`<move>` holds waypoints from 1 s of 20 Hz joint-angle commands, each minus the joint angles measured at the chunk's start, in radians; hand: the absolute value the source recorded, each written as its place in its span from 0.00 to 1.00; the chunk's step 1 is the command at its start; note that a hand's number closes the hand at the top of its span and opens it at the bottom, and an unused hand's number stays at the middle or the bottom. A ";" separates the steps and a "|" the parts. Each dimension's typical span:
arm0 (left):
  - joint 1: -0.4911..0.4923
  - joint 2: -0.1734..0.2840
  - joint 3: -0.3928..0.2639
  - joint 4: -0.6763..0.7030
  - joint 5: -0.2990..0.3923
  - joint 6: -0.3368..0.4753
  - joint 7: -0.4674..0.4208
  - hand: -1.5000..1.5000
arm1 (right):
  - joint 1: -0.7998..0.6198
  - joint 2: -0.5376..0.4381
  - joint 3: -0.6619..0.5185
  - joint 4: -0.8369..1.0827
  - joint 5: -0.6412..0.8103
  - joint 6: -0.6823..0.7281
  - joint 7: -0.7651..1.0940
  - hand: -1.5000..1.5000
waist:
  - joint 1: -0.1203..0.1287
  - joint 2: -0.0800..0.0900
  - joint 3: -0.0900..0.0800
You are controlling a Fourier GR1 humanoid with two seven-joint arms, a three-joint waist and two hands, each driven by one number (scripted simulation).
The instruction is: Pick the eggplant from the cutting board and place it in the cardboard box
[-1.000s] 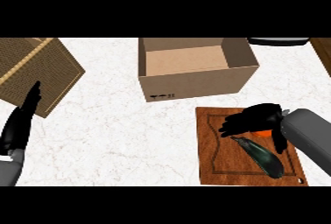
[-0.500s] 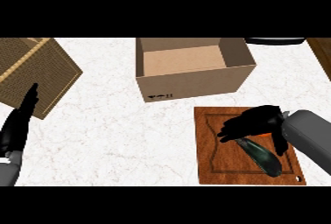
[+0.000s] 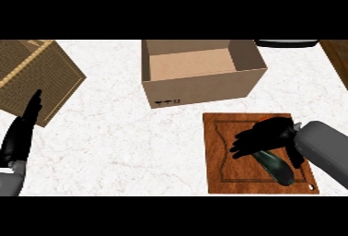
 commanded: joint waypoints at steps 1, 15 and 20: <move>0.012 0.002 0.013 -0.012 0.000 -0.015 0.025 0.50 | -0.006 0.076 0.008 0.064 0.027 0.121 -0.037 0.00 | 0.007 0.007 0.004; 0.025 0.014 0.071 -0.004 -0.009 -0.034 0.011 0.50 | 0.151 0.132 -0.303 0.123 -0.082 -0.156 0.332 1.00 | -0.050 -0.009 0.003; 0.077 0.019 0.098 0.012 -0.005 -0.007 0.019 0.50 | 0.188 0.042 -0.548 0.289 -0.224 -0.302 0.655 1.00 | -0.161 -0.045 -0.001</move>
